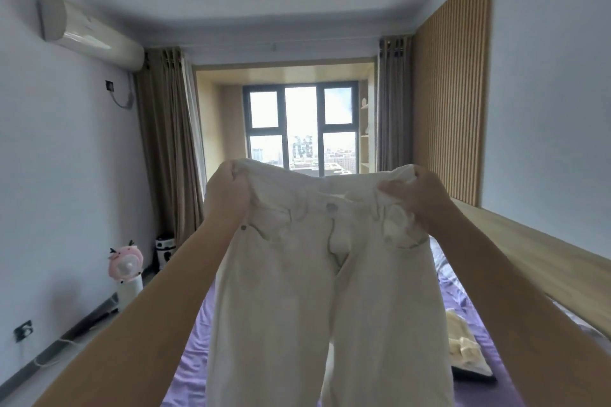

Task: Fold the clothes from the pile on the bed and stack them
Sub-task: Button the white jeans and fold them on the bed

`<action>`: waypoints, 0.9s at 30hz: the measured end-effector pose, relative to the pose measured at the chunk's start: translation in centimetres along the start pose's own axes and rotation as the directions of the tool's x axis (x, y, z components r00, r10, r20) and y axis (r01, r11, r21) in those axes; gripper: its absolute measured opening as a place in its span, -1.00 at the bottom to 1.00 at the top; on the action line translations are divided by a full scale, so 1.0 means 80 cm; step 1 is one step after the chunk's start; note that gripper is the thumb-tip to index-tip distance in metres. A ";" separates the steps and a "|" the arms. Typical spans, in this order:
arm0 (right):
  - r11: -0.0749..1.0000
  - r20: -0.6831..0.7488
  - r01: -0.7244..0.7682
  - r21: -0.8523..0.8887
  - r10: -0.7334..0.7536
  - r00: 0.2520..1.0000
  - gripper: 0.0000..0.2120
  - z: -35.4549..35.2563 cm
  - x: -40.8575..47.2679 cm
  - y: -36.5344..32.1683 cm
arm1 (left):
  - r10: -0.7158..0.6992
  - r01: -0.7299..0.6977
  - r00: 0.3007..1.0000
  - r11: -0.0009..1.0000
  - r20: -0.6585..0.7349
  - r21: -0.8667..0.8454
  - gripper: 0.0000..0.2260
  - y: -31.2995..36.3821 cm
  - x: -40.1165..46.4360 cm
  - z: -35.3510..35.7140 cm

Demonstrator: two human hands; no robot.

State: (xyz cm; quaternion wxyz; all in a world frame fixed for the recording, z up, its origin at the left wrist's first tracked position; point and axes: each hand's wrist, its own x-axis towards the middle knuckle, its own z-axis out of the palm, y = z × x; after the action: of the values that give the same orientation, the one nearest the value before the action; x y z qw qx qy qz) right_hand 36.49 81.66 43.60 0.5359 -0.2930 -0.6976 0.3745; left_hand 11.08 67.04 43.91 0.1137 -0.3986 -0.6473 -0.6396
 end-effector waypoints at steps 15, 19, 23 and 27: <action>0.973 0.030 -0.228 -0.042 0.229 0.973 -0.74 0.076 0.028 0.161 | -0.359 0.348 0.923 0.932 0.137 0.097 -0.84 -0.163 0.006 0.067; 0.948 0.190 -0.297 -0.115 0.314 0.930 -0.56 0.114 0.033 0.264 | -0.450 0.429 0.879 0.891 0.158 0.153 -0.82 -0.261 -0.020 0.130; 0.883 0.231 -0.409 -0.231 0.459 0.858 -0.75 0.155 0.042 0.379 | -0.552 0.481 0.809 0.819 0.203 0.313 -0.81 -0.366 -0.051 0.183; 0.816 0.273 -0.456 -0.356 0.557 0.784 -0.73 0.187 0.055 0.482 | -0.611 0.528 0.765 0.776 0.205 0.345 -0.77 -0.449 -0.066 0.225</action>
State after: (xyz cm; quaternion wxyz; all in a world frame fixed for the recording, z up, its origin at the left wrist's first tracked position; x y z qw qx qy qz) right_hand 21.15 103.25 11.47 0.2300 -0.4665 -0.7233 0.4542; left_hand -2.71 86.55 11.15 -0.1365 -0.2559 -0.8275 -0.4808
